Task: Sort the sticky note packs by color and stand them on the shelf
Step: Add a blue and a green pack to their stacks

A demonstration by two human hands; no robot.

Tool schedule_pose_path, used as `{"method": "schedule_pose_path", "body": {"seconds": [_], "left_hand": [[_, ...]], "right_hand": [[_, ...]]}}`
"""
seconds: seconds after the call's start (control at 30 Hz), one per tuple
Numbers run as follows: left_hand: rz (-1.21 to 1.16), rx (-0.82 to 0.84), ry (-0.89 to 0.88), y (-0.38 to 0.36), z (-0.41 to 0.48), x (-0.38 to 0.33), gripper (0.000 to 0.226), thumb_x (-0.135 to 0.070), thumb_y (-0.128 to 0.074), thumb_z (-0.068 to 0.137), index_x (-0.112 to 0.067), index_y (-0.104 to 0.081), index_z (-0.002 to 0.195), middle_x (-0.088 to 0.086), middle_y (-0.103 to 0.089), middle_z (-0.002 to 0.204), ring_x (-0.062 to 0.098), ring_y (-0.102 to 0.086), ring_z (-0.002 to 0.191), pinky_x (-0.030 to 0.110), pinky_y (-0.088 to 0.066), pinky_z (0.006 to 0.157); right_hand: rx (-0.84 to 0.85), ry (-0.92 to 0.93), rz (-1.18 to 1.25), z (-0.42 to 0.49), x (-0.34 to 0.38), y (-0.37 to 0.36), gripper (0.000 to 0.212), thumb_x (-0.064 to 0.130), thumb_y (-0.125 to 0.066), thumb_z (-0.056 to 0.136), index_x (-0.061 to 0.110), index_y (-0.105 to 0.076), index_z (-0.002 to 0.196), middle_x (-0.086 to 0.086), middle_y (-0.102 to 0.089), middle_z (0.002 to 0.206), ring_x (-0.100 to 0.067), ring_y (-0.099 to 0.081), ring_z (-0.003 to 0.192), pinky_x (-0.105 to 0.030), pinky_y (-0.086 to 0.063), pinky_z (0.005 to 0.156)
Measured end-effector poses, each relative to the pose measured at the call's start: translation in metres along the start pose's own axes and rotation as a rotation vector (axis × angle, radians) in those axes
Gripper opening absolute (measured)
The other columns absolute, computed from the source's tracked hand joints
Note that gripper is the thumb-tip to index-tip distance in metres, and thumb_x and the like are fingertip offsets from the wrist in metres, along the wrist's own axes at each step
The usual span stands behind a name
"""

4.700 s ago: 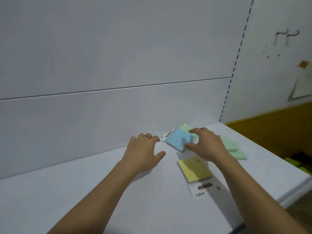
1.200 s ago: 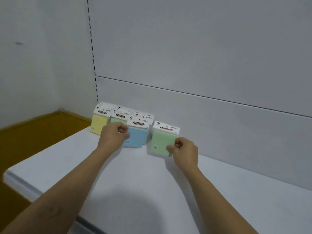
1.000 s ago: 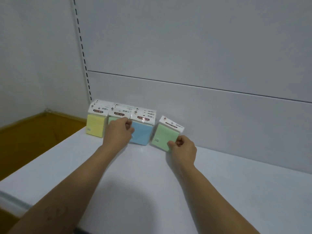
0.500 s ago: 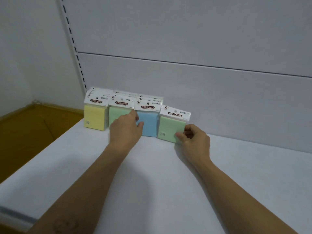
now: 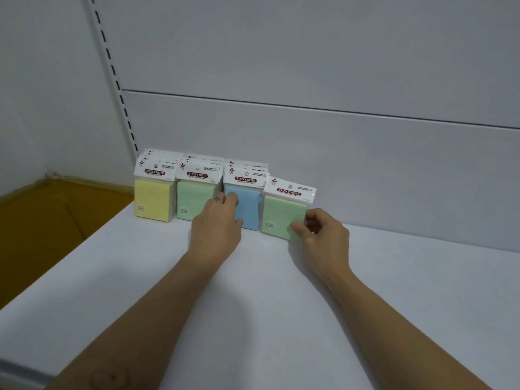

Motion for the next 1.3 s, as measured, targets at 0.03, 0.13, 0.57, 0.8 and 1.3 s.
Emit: {"method": "schedule_pose_path", "body": {"seconds": [0.03, 0.13, 0.57, 0.8, 1.3], "left_hand": [[-0.021, -0.007, -0.002, 0.000, 0.000, 0.002, 0.029, -0.022, -0.061, 0.090, -0.015, -0.049, 0.115, 0.005, -0.054, 0.112, 0.026, -0.052, 0.101, 0.039, -0.045, 0.074], [-0.209, -0.054, -0.039, 0.002, -0.004, 0.007, 0.027, -0.021, -0.064, 0.088, -0.016, -0.056, 0.113, 0.002, -0.059, 0.108, 0.021, -0.056, 0.096, 0.034, -0.048, 0.078], [-0.879, -0.060, 0.084, 0.047, -0.011, 0.013, 0.027, -0.003, -0.082, 0.068, -0.021, -0.066, 0.080, -0.001, -0.065, 0.074, -0.005, -0.055, 0.057, 0.007, -0.046, 0.062], [-0.855, -0.127, 0.241, 0.063, -0.002, 0.058, 0.025, 0.001, -0.079, 0.070, -0.020, -0.068, 0.077, 0.002, -0.066, 0.072, 0.012, -0.061, 0.063, 0.020, -0.053, 0.063], [-0.426, -0.223, 0.430, 0.034, 0.003, 0.098, 0.017, -0.022, -0.073, 0.081, -0.014, -0.072, 0.095, 0.000, -0.072, 0.085, 0.021, -0.066, 0.082, 0.038, -0.055, 0.079]], "right_hand": [[-0.001, 0.000, 0.006, -0.001, 0.000, 0.000, 0.015, 0.011, -0.072, 0.080, 0.024, -0.065, 0.081, 0.009, -0.067, 0.077, -0.009, -0.061, 0.073, -0.008, -0.040, 0.061], [0.006, -0.001, 0.030, -0.003, 0.003, 0.002, 0.014, 0.010, -0.072, 0.080, 0.022, -0.066, 0.083, 0.006, -0.068, 0.080, -0.010, -0.063, 0.077, -0.005, -0.041, 0.061], [0.120, 0.081, 0.121, -0.009, 0.046, -0.021, 0.016, 0.010, -0.078, 0.075, 0.021, -0.072, 0.085, 0.002, -0.073, 0.082, -0.014, -0.068, 0.079, -0.022, -0.053, 0.076], [0.128, 0.234, -0.372, -0.017, 0.041, -0.027, 0.040, 0.042, -0.067, 0.084, 0.025, -0.060, 0.120, 0.008, -0.064, 0.112, -0.010, -0.058, 0.104, -0.025, -0.041, 0.090], [0.418, -0.014, -1.052, -0.018, -0.017, -0.020, 0.085, 0.076, -0.010, 0.085, 0.024, -0.005, 0.152, -0.015, -0.004, 0.159, -0.030, 0.004, 0.147, -0.052, -0.001, 0.116]]}}
Point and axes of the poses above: each hand's wrist, its own z-axis towards the middle knuckle, its own y-axis out of the back of the hand, x = y × z, the point moved 4 cm from there along z, towards the middle knuckle
